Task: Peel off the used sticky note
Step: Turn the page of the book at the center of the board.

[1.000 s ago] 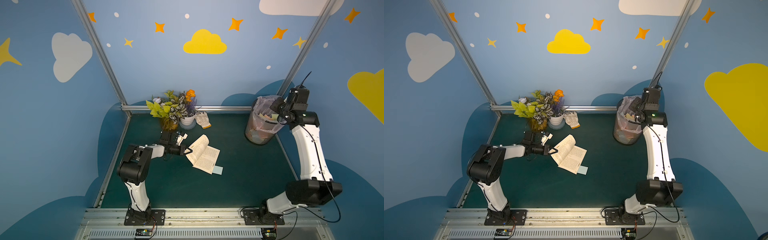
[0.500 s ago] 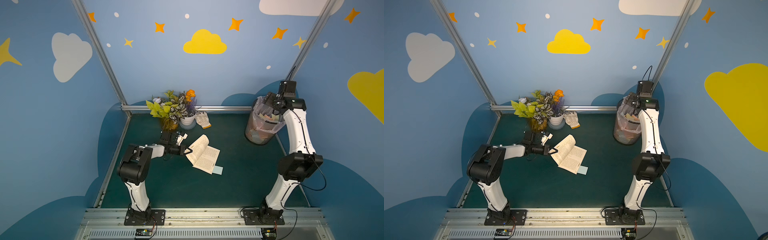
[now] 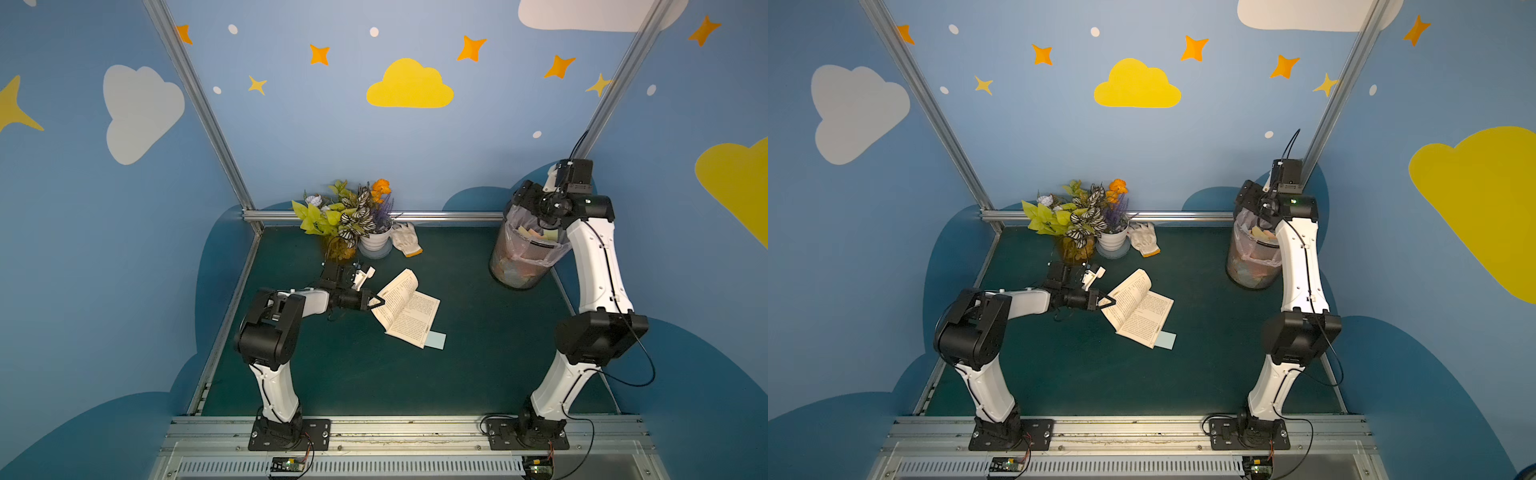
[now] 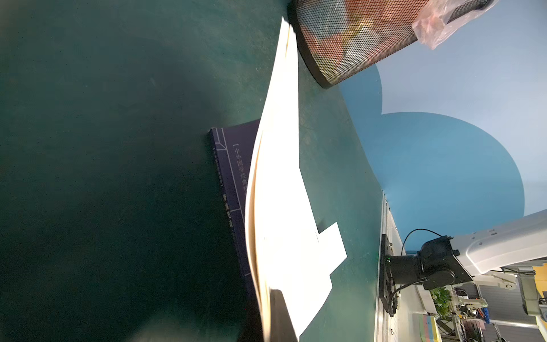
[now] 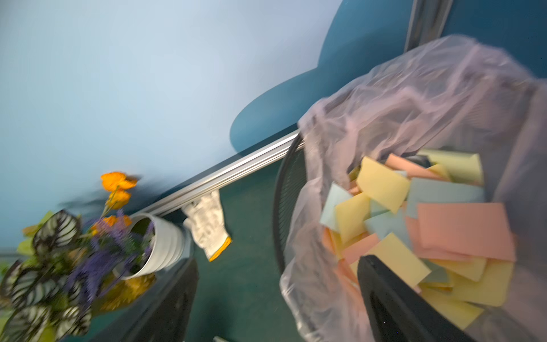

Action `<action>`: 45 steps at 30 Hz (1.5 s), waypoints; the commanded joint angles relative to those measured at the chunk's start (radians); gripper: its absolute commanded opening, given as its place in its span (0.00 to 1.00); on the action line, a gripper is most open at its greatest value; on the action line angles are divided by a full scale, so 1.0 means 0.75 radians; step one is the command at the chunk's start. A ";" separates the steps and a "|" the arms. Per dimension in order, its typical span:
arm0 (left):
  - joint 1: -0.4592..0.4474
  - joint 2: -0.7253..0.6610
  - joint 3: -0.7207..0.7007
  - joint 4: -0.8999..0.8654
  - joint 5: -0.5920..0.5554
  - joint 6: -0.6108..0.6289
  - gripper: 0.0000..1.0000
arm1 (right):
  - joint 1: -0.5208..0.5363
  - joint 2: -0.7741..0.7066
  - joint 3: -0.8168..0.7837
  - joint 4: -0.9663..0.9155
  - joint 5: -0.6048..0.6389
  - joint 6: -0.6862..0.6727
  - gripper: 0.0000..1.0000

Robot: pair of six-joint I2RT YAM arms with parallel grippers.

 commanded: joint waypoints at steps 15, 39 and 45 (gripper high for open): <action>-0.003 0.034 0.002 -0.069 -0.057 0.011 0.03 | 0.627 -0.550 -1.406 0.548 -0.340 0.437 0.88; -0.004 0.035 0.009 -0.075 -0.062 0.011 0.03 | 0.826 -0.347 -1.810 1.133 -0.398 0.765 0.88; -0.003 0.036 0.011 -0.081 -0.061 0.012 0.03 | 0.824 -0.335 -1.827 1.121 -0.374 0.764 0.90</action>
